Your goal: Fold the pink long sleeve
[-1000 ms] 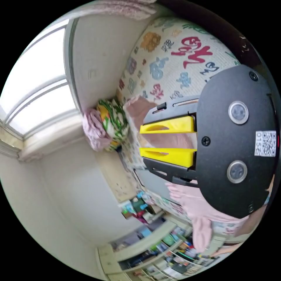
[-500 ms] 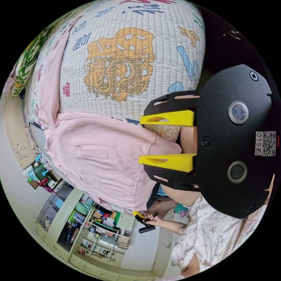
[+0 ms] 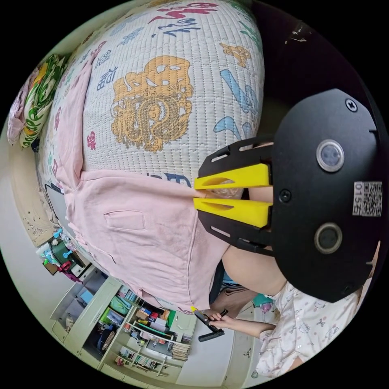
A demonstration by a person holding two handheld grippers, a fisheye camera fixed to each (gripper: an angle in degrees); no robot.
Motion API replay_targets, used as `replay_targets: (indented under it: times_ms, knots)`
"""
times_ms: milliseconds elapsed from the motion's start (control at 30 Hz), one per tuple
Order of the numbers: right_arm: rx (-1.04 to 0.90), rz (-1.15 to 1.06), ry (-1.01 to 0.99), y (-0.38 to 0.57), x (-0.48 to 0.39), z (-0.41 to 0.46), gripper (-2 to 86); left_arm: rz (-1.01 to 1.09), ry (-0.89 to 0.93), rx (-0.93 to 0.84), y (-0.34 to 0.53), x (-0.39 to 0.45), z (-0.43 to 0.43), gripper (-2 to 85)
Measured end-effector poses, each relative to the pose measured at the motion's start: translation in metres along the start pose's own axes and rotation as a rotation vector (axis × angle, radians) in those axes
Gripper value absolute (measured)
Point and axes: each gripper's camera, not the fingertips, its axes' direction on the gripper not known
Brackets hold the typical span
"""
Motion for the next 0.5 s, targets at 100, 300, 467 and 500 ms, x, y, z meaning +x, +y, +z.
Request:
replay_targets:
  times_ms: [100, 300, 467, 500]
  knots:
    - [-0.01, -0.027, 0.09, 0.011, 0.002, 0.024, 4.1, -0.003, -0.05, 0.005, -0.019, 0.007, -0.015, 1.7]
    - [-0.086, -0.059, 0.123, 0.028, 0.04, 0.078, 3.7, 0.071, -0.157, -0.104, -0.04, 0.029, 0.016, 1.6]
    - [-0.146, -0.111, 0.163, 0.036, 0.065, 0.129, 3.8, 0.11, -0.232, -0.089, -0.045, 0.054, 0.047, 1.5]
    - [-0.154, -0.118, 0.176, 0.038, 0.071, 0.143, 3.8, 0.168, -0.291, -0.086, -0.046, 0.072, 0.053, 1.5]
